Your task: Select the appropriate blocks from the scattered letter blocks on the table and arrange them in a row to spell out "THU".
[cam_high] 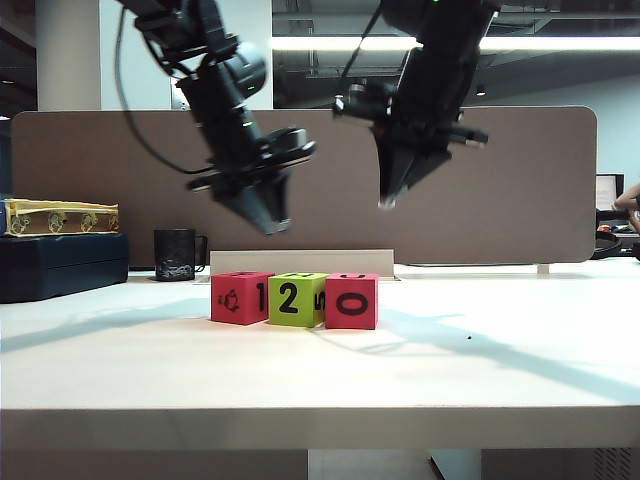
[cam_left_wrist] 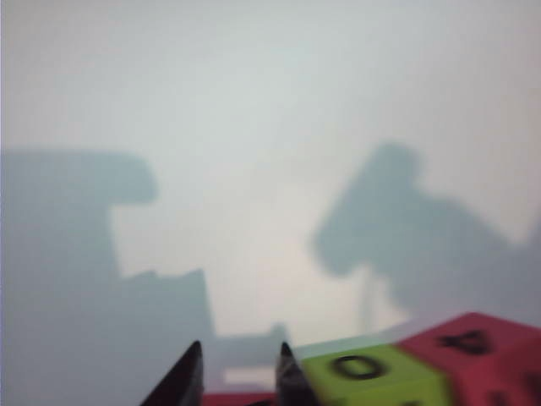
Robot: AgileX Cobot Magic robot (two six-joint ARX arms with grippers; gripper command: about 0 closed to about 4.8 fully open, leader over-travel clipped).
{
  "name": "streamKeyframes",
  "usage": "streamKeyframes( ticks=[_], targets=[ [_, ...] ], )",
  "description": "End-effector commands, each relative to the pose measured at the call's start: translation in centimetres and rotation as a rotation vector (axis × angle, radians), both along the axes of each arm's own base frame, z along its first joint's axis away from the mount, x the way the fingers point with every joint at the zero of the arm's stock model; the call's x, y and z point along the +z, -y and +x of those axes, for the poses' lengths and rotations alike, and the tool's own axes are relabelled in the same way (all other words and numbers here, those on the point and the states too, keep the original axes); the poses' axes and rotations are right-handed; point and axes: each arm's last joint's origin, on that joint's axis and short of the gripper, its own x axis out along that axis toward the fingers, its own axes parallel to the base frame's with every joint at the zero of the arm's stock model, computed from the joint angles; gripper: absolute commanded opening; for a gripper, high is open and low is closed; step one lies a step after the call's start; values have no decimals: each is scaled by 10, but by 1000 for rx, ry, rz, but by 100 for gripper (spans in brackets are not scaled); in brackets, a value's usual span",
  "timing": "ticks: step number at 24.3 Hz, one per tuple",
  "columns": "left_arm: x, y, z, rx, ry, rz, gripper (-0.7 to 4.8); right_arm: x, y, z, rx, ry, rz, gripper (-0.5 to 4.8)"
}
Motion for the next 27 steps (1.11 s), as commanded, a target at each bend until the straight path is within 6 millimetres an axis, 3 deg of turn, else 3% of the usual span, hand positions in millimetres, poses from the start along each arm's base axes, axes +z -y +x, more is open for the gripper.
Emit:
streamKeyframes(
  ticks=[1,2,8,15,21,27],
  targets=[
    [-4,-28,2,66,-66,70,42,-15,-1,4,-9,-52,-25,-5],
    [-5,-36,2,88,-91,87,15,-20,-2,6,-13,-69,-30,-5],
    [-10,-60,2,105,-168,109,9,-37,-4,10,-27,-118,-44,-5],
    [-15,-52,-1,69,-193,87,-6,-42,-3,9,-33,-151,-60,-5],
    [-41,-53,-7,60,-277,99,-6,-56,-5,10,-24,-225,-44,-5],
    [-42,-42,-9,10,-283,35,-6,-63,-13,11,-4,-231,-21,-5]
  ],
)
